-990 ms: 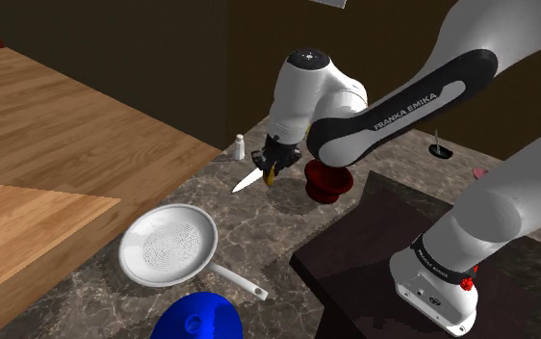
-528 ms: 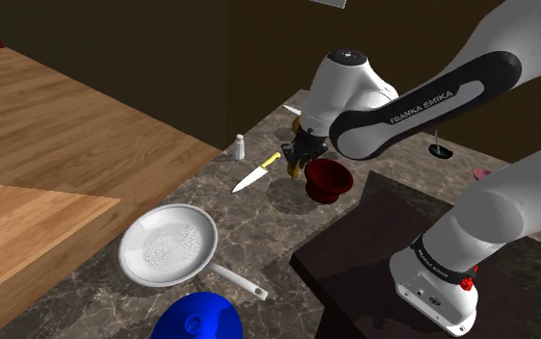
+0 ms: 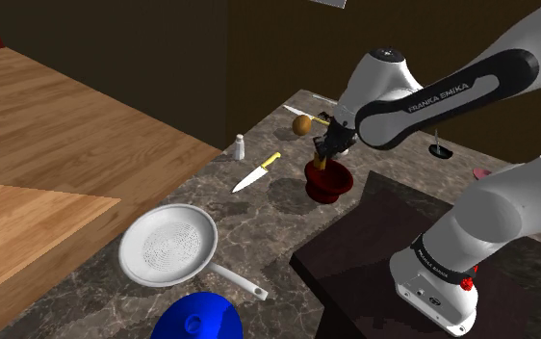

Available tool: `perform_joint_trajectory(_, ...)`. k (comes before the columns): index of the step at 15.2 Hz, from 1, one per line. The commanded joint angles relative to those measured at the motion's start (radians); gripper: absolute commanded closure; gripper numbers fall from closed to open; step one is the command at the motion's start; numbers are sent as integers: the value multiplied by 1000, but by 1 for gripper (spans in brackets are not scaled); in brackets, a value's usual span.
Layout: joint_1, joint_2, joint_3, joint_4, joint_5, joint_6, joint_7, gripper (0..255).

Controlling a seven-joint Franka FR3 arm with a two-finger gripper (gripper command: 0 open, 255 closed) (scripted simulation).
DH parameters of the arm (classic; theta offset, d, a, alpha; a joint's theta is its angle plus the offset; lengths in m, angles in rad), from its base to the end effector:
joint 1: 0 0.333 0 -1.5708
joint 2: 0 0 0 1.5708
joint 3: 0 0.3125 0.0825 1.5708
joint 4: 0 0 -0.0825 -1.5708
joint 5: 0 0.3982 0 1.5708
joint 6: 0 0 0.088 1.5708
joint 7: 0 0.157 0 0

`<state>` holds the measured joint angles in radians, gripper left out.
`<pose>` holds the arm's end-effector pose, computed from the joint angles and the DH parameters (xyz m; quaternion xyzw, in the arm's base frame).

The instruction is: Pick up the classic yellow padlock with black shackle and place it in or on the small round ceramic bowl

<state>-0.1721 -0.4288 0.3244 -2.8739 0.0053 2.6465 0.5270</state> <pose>0.3783 0.0370 0.2559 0.9745 -0.1948 0.1065 0.0323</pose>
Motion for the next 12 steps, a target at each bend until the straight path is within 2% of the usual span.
perform_joint_trajectory(1, -19, -25, -58, -27, -6, 7, -75, 255)
perform_joint_trajectory(5, -76, -49, -173, -57, -34, 18, -218, 255)
perform_joint_trajectory(12, -111, 75, -144, -82, -68, 168, -186, 255)
